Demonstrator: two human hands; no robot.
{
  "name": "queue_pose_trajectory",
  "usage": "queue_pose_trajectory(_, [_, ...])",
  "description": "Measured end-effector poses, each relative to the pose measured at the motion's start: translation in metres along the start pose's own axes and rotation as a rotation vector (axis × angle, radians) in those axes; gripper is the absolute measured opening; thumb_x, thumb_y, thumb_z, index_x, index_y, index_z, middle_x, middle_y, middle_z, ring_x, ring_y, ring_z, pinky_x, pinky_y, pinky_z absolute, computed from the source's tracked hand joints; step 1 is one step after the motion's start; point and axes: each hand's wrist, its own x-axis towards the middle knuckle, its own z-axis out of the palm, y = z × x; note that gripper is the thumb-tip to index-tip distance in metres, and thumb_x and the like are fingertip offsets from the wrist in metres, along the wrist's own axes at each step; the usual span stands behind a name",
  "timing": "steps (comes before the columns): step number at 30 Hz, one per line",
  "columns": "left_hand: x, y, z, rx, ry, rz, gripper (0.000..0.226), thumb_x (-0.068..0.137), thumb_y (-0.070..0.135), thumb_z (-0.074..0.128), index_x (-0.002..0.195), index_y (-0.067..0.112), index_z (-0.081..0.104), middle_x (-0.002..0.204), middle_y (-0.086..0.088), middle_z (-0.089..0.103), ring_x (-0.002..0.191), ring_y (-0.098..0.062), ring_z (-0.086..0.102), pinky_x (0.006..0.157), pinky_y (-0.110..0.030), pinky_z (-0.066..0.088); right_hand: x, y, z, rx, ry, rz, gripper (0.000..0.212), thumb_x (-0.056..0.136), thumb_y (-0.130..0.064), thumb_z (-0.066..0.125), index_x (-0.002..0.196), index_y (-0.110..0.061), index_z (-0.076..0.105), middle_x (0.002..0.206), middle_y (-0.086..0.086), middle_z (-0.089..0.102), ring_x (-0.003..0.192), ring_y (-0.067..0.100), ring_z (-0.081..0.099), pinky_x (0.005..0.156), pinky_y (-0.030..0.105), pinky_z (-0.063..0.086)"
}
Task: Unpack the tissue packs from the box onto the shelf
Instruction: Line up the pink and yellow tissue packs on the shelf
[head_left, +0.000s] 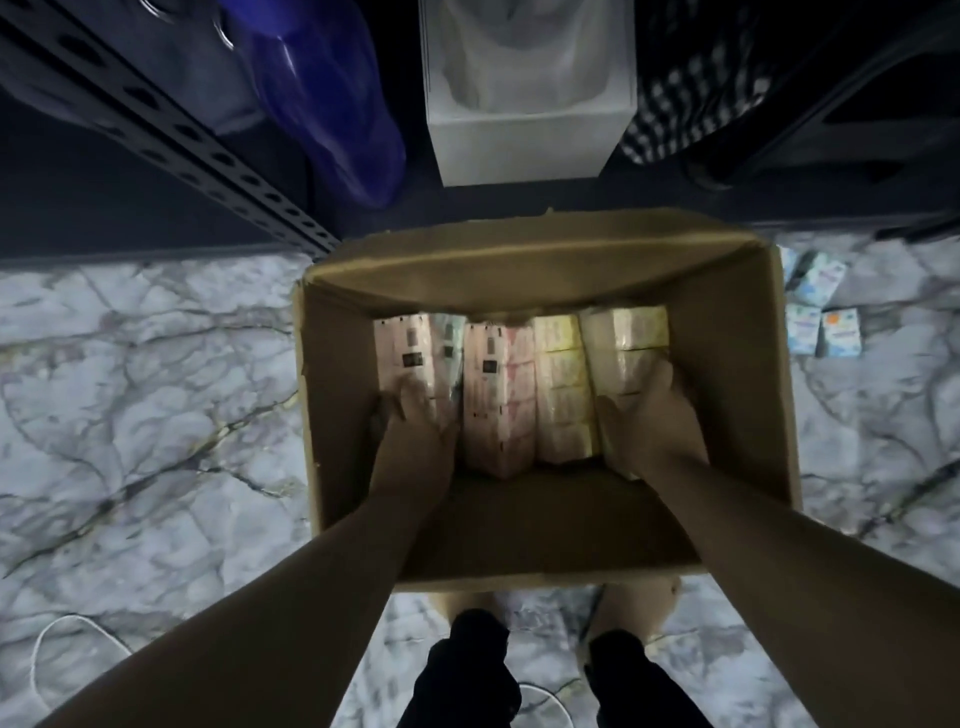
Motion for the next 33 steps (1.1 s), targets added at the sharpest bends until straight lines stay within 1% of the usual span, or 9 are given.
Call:
queue_pose_trajectory(3, [0.006, 0.004, 0.009, -0.133, 0.083, -0.089, 0.087, 0.101, 0.041, 0.06, 0.159, -0.006, 0.015, 0.153, -0.033, 0.028, 0.131, -0.046, 0.044, 0.107, -0.054, 0.046, 0.011, -0.001, 0.012, -0.063, 0.055, -0.001, 0.092, 0.088, -0.045, 0.072, 0.157, -0.013, 0.02, 0.156, 0.014, 0.031, 0.143, 0.033, 0.032, 0.112, 0.048, 0.038])
queue_pose_trajectory(7, [0.019, 0.003, 0.02, -0.298, 0.1, -0.164, 0.098, 0.089, 0.042, 0.074, 0.161, 0.014, 0.014, 0.16, -0.011, 0.017, 0.145, -0.035, 0.03, 0.111, -0.05, 0.041, 0.021, -0.002, 0.022, -0.136, 0.049, -0.029, 0.083, 0.076, -0.039, 0.08, 0.142, -0.017, 0.033, 0.147, 0.01, 0.03, 0.139, 0.034, 0.028, 0.105, 0.051, 0.042])
queue_pose_trajectory(11, [0.022, 0.005, 0.021, -0.518, 0.065, -0.207, 0.085, 0.086, 0.036, 0.08, 0.149, 0.023, 0.025, 0.145, -0.001, 0.043, 0.129, -0.023, 0.051, 0.085, -0.035, 0.044, 0.023, 0.001, 0.024, 0.028, -0.007, -0.019, 0.086, 0.077, -0.026, 0.081, 0.144, -0.026, 0.027, 0.141, 0.012, 0.046, 0.126, 0.034, 0.051, 0.082, 0.041, 0.048])
queue_pose_trajectory(14, [0.019, 0.004, 0.01, -0.713, 0.096, -0.299, 0.091, 0.083, 0.018, 0.084, 0.152, 0.018, 0.026, 0.143, -0.005, 0.054, 0.13, -0.023, 0.054, 0.088, -0.032, 0.043, 0.019, 0.005, 0.011, 0.208, -0.01, -0.007, 0.083, 0.076, -0.021, 0.082, 0.144, -0.024, 0.034, 0.125, 0.003, 0.058, 0.112, 0.027, 0.061, 0.075, 0.033, 0.047])
queue_pose_trajectory(19, [-0.021, 0.005, -0.027, -0.711, 0.103, -0.194, 0.077, 0.074, 0.013, 0.089, 0.14, 0.013, 0.049, 0.116, 0.007, 0.064, 0.106, -0.013, 0.061, 0.086, -0.03, 0.046, -0.024, -0.004, -0.027, 0.296, 0.003, -0.079, 0.066, 0.071, -0.033, 0.091, 0.124, -0.021, 0.053, 0.106, -0.007, 0.062, 0.096, 0.018, 0.062, 0.073, 0.029, 0.045])
queue_pose_trajectory(24, [-0.091, 0.025, -0.089, -0.825, 0.068, -0.107, 0.069, 0.072, 0.017, 0.086, 0.131, 0.022, 0.051, 0.112, 0.014, 0.066, 0.1, -0.005, 0.066, 0.075, -0.027, 0.054, -0.097, -0.036, -0.088, 0.384, -0.019, -0.192, 0.063, 0.071, -0.024, 0.092, 0.114, -0.035, 0.048, 0.095, -0.017, 0.061, 0.085, 0.003, 0.058, 0.068, 0.02, 0.044])
queue_pose_trajectory(26, [-0.124, 0.034, -0.119, -0.87, 0.038, -0.066, 0.068, 0.068, 0.023, 0.087, 0.128, 0.022, 0.055, 0.112, 0.009, 0.072, 0.1, -0.01, 0.072, 0.077, -0.035, 0.062, -0.129, -0.05, -0.119, 0.407, -0.01, -0.223, 0.063, 0.072, -0.023, 0.092, 0.115, -0.036, 0.048, 0.095, -0.026, 0.057, 0.079, -0.01, 0.055, 0.059, 0.007, 0.04])
queue_pose_trajectory(28, [-0.157, 0.043, -0.151, -0.901, 0.012, -0.021, 0.069, 0.066, 0.025, 0.088, 0.128, 0.02, 0.059, 0.114, 0.002, 0.075, 0.102, -0.017, 0.075, 0.08, -0.045, 0.064, -0.163, -0.062, -0.151, 0.447, 0.003, -0.245, 0.064, 0.072, -0.022, 0.091, 0.12, -0.033, 0.05, 0.098, -0.025, 0.058, 0.082, -0.015, 0.056, 0.06, 0.007, 0.042])
queue_pose_trajectory(33, [-0.251, 0.074, -0.241, -0.985, 0.054, 0.106, 0.051, 0.078, -0.006, 0.083, 0.117, 0.017, 0.062, 0.105, 0.003, 0.078, 0.095, -0.015, 0.076, 0.072, -0.03, 0.062, -0.253, -0.083, -0.24, 0.518, 0.048, -0.329, 0.066, 0.075, -0.019, 0.09, 0.125, -0.033, 0.049, 0.105, -0.028, 0.056, 0.088, -0.023, 0.053, 0.065, 0.007, 0.044])
